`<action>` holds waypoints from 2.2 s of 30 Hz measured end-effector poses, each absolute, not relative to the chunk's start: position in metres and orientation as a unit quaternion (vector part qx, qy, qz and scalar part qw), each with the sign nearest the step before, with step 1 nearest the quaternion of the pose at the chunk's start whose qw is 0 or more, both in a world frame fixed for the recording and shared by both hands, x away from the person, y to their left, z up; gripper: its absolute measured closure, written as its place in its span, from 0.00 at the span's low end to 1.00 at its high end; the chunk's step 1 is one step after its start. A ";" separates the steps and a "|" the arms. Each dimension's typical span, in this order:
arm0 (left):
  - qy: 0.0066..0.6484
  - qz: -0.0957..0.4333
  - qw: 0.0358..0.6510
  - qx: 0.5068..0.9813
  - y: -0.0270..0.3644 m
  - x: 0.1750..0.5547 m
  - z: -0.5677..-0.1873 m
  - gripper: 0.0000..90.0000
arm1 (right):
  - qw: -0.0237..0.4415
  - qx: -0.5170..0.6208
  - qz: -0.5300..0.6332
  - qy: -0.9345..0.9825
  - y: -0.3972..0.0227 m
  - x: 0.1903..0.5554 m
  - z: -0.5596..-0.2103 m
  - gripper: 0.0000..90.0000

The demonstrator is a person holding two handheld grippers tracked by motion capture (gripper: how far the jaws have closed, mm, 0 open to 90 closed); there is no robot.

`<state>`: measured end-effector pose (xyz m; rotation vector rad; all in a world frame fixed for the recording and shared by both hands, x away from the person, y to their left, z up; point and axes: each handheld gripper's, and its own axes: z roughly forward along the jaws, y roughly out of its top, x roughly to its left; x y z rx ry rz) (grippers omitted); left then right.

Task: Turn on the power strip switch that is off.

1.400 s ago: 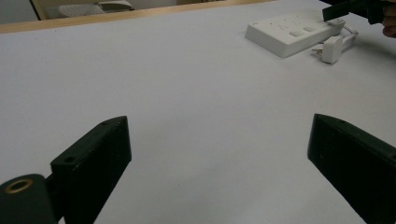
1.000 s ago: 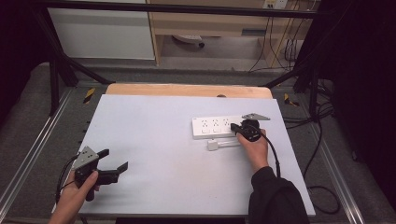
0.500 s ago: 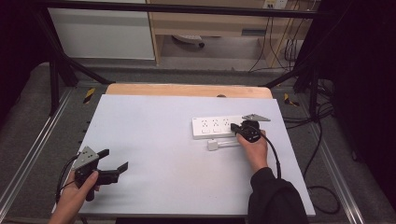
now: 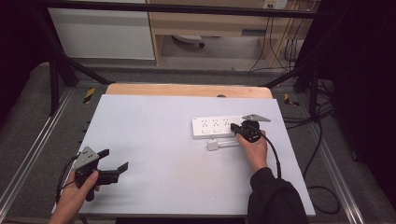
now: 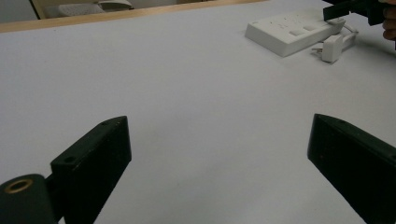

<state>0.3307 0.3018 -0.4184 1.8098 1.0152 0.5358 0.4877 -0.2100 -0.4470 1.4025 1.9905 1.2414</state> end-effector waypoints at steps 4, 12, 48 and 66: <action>0.416 0.219 0.478 0.742 0.302 0.331 -0.419 0.07 | 0.203 0.501 0.445 0.714 -0.210 0.488 -0.447 0.99; 0.416 0.219 0.478 0.742 0.302 0.331 -0.419 0.07 | 0.203 0.502 0.449 0.711 -0.211 0.488 -0.448 0.99; 0.417 0.219 0.477 0.742 0.302 0.331 -0.419 0.07 | 0.212 0.503 0.441 0.712 -0.209 0.489 -0.449 1.00; 0.418 0.220 0.477 0.741 0.303 0.331 -0.419 0.07 | 0.211 0.502 0.442 0.713 -0.209 0.490 -0.449 1.00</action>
